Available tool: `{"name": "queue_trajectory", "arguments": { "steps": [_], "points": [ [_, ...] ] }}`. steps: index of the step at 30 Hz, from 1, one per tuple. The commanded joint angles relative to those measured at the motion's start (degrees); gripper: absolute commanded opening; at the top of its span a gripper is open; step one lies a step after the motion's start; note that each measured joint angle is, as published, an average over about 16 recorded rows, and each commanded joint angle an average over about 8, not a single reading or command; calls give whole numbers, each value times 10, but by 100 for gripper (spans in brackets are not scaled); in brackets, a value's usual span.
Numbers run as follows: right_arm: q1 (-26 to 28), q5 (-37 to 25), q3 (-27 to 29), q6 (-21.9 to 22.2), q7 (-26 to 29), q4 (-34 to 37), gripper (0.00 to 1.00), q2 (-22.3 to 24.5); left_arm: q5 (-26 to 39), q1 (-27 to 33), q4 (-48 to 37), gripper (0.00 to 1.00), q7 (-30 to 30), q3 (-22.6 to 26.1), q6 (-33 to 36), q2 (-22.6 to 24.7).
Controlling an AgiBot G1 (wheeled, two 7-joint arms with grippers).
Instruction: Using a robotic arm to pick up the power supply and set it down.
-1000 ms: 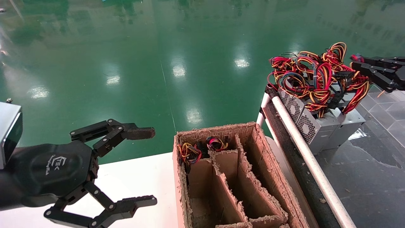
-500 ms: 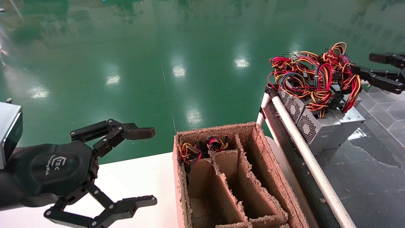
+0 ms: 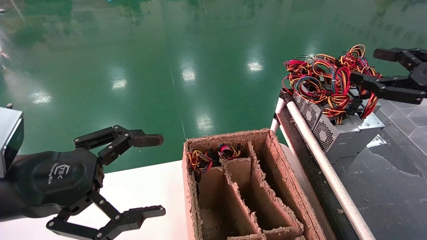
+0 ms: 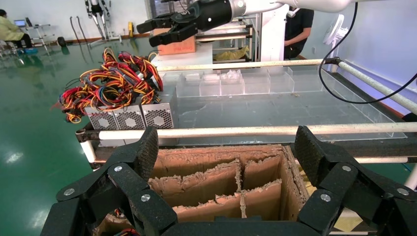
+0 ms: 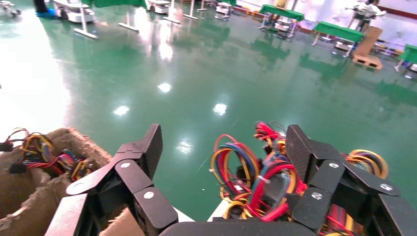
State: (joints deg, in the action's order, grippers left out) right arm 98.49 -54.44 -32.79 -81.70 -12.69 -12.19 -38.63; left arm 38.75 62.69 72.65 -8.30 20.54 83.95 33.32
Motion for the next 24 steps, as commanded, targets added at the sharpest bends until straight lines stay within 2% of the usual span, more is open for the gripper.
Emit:
{"name": "queue_trajectory", "arguments": {
  "steps": [1,24],
  "points": [
    [-15,5,7,-2,9,-24,100,1,0,0,0,100,0,0,0,0],
    [-176,60,80,-19,111,-292,100,17,0,0,0,100,0,0,0,0]
  ]
}}
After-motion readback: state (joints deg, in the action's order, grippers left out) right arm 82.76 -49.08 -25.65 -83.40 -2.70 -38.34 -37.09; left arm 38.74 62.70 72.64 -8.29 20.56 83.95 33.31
